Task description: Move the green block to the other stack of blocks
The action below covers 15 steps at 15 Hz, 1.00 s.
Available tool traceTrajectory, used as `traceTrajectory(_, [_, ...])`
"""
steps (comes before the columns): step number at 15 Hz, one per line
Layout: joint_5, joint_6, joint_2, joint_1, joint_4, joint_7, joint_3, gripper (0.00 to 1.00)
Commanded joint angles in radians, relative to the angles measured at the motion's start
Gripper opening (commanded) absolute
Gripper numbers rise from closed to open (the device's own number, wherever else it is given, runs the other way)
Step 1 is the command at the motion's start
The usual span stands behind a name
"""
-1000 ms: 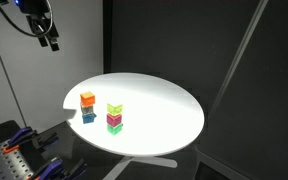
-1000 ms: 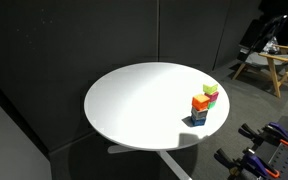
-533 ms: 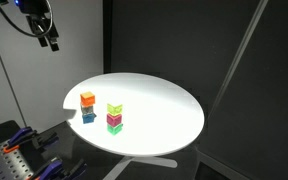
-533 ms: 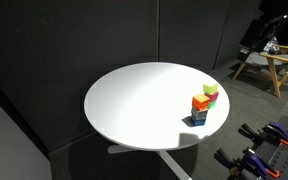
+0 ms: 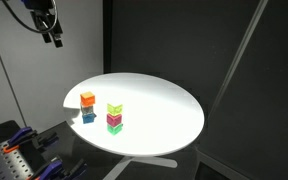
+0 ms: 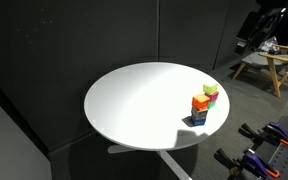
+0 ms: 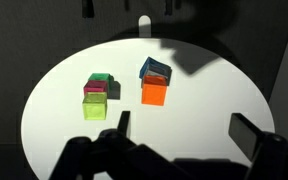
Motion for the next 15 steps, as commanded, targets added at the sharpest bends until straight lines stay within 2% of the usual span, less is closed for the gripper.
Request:
traceTrajectory(1, [0.020,-0.047,0.104,-0.017,0.093,0.016,-0.019,1.00])
traceTrajectory(7, [0.017,-0.116,0.304,-0.071,0.235,0.123,-0.028,1.00])
traceTrajectory(15, [0.024,-0.163,0.484,-0.105,0.403,0.196,-0.091,1.00])
